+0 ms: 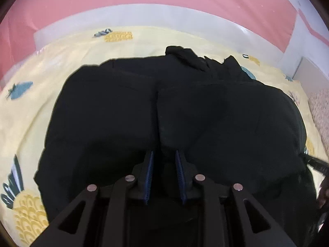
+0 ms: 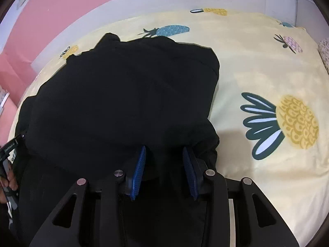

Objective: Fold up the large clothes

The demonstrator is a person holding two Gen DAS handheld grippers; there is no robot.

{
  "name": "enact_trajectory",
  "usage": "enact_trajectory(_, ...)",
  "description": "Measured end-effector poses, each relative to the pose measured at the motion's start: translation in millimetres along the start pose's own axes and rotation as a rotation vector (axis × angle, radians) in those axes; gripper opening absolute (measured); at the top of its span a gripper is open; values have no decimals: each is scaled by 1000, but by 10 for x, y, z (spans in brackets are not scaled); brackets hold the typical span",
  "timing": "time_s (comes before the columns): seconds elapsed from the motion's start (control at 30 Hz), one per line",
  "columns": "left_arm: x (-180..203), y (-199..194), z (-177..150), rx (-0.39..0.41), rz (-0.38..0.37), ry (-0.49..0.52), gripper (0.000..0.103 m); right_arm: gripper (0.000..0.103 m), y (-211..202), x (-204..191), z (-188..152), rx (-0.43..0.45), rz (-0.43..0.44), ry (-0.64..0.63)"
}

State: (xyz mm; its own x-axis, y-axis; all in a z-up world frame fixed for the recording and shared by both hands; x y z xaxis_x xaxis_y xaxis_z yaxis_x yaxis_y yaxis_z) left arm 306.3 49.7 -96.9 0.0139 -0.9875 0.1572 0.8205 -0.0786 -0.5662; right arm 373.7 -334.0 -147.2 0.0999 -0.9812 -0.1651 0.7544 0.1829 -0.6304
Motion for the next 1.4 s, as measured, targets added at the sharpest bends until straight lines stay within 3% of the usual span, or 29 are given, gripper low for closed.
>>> enact_trajectory(0.17,75,-279,48,-5,27,9,25,38,-189,-84,69,-17,-22,5)
enact_trajectory(0.3,95,-740,-30,6,8,5,25,38,-686,-186,5,32,-5,-8)
enact_trajectory(0.6,120,-1964,-341,37,-3,3,25,39,-1842,-487,-390,128,41,-4)
enact_trajectory(0.87,166,-2681,-550,60,-2,7,30,39,-2599,-751,-761,189,46,-65)
enact_trajectory(1.1,272,-3112,-715,74,-34,11,31,39,-2960,-816,-1093,192,54,-78)
enact_trajectory(1.23,340,-3260,-800,66,-45,17,33,52,-3068,-787,-1220,186,58,-60)
enact_trajectory(1.4,419,-3393,-900,60,-43,35,37,52,-3153,-764,-1330,183,56,-51)
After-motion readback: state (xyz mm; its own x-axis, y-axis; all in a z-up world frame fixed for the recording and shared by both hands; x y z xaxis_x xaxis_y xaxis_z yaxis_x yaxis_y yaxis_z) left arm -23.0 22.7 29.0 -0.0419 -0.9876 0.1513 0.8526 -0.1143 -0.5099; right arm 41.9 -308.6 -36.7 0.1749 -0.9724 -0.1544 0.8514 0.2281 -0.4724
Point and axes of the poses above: each gripper's, at about its wrist camera, not at the fingertips, and y roughly the way its jaws point, x to its right, z to its top, the point moved 1 cm from there along y, roughly the way its jaws point, and after that the axes turned 14 degrees about x, right-handed, at the moved point
